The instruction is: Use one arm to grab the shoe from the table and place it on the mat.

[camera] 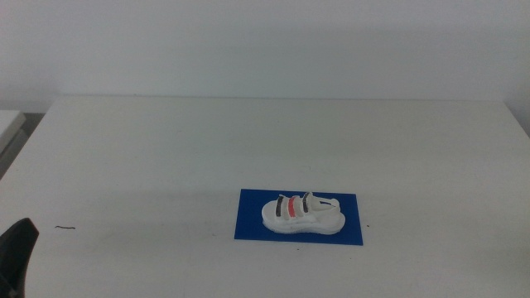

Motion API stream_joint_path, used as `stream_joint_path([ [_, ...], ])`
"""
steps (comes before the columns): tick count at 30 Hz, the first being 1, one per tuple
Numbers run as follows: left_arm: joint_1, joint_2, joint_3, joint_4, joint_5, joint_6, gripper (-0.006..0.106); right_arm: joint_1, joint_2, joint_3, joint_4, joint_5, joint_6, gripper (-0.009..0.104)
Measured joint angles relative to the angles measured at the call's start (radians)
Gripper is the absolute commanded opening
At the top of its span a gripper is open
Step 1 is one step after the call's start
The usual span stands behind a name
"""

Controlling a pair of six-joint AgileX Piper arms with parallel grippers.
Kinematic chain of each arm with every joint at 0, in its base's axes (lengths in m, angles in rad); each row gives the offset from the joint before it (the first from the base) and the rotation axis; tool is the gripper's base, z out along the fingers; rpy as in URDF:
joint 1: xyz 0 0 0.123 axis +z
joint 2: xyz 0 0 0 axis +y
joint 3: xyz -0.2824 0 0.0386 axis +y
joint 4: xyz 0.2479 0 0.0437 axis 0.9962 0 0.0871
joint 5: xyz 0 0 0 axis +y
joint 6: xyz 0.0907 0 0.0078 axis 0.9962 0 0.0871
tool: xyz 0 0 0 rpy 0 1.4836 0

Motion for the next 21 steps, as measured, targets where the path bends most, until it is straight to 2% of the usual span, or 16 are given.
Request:
stream_joint_path([
  [4,-0.119,-0.031,0.076,0.228,-0.119,-0.255,0.094,0.0,0.0,0.0,0.0,0.0,0.0,0.079],
  [7,-0.144,-0.05,0.141,0.308,-0.159,-0.365,0.094,0.0,0.0,0.0,0.0,0.0,0.0,0.079],
  [13,-0.09,-0.128,0.213,0.338,-0.195,-0.382,0.094,0.0,0.0,0.0,0.0,0.0,0.0,0.079],
  [17,-0.029,-0.167,0.216,0.332,-0.178,-0.266,0.094,0.0,0.0,0.0,0.0,0.0,0.0,0.079],
  [21,0.005,-0.169,0.218,0.281,-0.18,-0.169,0.094,0.0,0.0,0.0,0.0,0.0,0.0,0.079],
])
